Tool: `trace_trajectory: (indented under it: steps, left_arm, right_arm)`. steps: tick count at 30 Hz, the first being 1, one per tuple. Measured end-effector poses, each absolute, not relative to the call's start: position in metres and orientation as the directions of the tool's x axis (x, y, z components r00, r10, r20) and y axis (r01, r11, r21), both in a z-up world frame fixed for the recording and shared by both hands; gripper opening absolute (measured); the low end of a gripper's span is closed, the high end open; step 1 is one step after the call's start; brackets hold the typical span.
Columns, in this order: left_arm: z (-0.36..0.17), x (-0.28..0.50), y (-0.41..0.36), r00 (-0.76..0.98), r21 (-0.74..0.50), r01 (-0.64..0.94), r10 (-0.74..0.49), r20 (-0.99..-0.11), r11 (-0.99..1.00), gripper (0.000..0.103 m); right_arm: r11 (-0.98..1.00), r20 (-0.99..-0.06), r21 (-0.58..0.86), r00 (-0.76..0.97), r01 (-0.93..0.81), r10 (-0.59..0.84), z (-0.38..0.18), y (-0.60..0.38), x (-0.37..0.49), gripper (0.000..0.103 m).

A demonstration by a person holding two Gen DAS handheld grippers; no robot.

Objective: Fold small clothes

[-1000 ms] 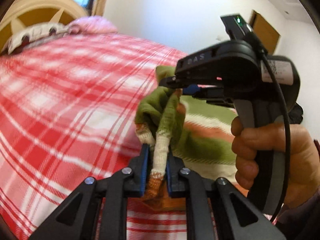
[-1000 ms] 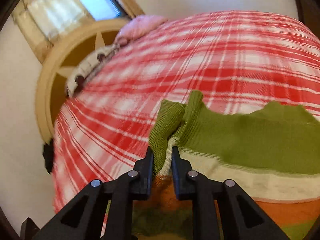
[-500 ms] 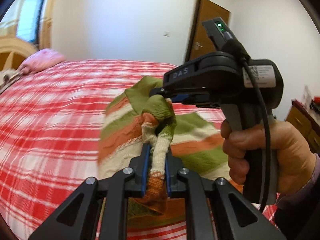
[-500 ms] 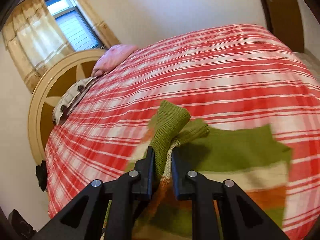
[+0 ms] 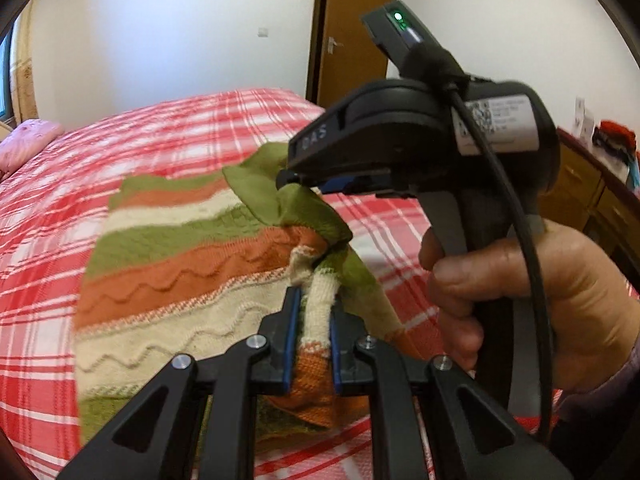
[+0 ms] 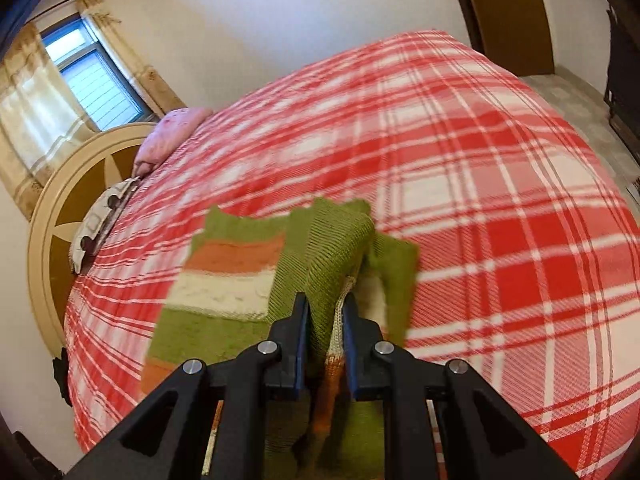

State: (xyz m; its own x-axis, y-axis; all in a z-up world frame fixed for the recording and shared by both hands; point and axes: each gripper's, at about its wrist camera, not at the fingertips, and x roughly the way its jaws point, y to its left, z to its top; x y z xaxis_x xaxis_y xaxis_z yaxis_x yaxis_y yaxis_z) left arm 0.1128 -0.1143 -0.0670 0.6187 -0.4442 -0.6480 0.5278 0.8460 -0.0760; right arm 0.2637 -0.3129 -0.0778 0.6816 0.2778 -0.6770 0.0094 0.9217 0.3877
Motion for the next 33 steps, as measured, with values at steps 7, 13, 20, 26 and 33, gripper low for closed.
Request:
trace_trajectory:
  steps: [7, 13, 20, 26, 33]
  left_arm:
    - [-0.081, 0.114, -0.112, 0.609, -0.051, 0.542, -0.435, -0.663, 0.839, 0.014]
    - [-0.085, 0.123, -0.110, 0.600, -0.045, 0.540, -0.421, -0.680, 0.841, 0.014]
    - [-0.091, 0.132, -0.110, 0.597, -0.032, 0.529, -0.399, -0.696, 0.848, 0.014]
    - [-0.097, 0.135, -0.113, 0.603, -0.007, 0.527, -0.380, -0.702, 0.850, 0.014]
    - [-0.084, 0.123, -0.090, 0.562, 0.039, 0.582, -0.367, -0.742, 0.812, 0.065]
  right_arm:
    - [0.918, -0.688, 0.394, 0.673, 0.031, 0.273, -0.101, -0.323, 0.266, 0.015]
    - [0.902, -0.676, 0.430, 0.681, 0.052, 0.282, -0.111, -0.330, 0.264, 0.015]
    - [0.922, -0.691, 0.383, 0.682, 0.064, 0.239, -0.110, -0.323, 0.266, 0.015]
    - [0.916, -0.663, 0.396, 0.711, 0.066, 0.235, -0.117, -0.325, 0.263, 0.016]
    - [0.939, -0.696, 0.309, 0.709, 0.152, 0.115, -0.092, -0.337, 0.231, 0.050]
